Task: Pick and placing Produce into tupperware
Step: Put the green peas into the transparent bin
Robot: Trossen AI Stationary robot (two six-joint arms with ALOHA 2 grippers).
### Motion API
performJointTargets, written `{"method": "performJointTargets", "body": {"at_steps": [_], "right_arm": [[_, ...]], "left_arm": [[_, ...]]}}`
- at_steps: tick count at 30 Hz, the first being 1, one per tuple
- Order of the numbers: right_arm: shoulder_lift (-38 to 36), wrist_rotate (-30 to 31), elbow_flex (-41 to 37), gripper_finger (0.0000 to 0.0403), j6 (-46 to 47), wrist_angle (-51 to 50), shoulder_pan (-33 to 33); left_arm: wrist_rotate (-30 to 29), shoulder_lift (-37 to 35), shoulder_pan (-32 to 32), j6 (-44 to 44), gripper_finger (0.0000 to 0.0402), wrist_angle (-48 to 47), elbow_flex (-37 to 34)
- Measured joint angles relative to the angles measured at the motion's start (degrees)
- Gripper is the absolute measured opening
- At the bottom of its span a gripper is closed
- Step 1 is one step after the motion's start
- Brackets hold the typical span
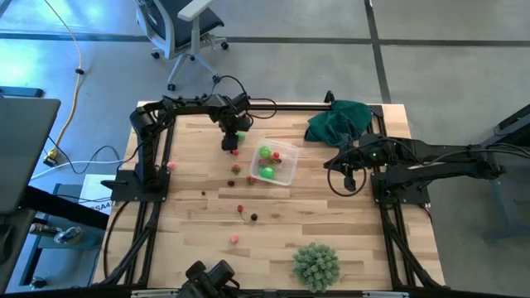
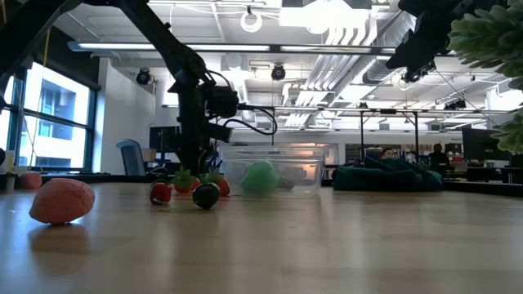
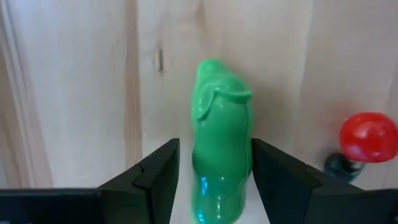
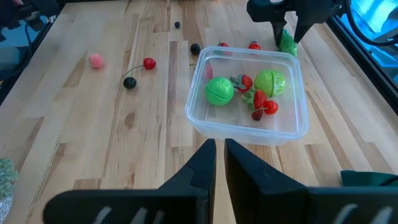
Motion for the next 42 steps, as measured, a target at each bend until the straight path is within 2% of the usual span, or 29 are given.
{"method": "performJointTargets", "body": {"at_steps": [12, 19, 25, 34, 42], "right_arm": [[0.00, 0.00, 0.00, 0.0024, 0.01, 0.00, 0.01], [-0.02, 0.01, 0.00, 0.0024, 0.00, 0.00, -0.02], [-0.02, 0.02, 0.00, 0.0024, -0.01, 0.00, -0.02], [0.00, 0.00, 0.00, 0.0024, 0.00, 0.00, -0.02], [0.00, 0.00, 0.00, 0.0024, 0.01, 0.00, 0.00]], "left_arm": [[-4.01, 0.00, 0.00, 1.28, 0.0184, 0.15, 0.02], [-3.99, 0.00, -0.02, 10.60, 0.0184, 0.30, 0.02], [-2.83, 0.00, 0.00, 23.13, 0.0184, 0.55, 0.02], [-2.44, 0.00, 0.00, 20.37, 0.0182, 1.83, 0.04], [-2.23, 0.00, 0.00, 20.37, 0.0136, 1.63, 0.04]]}}
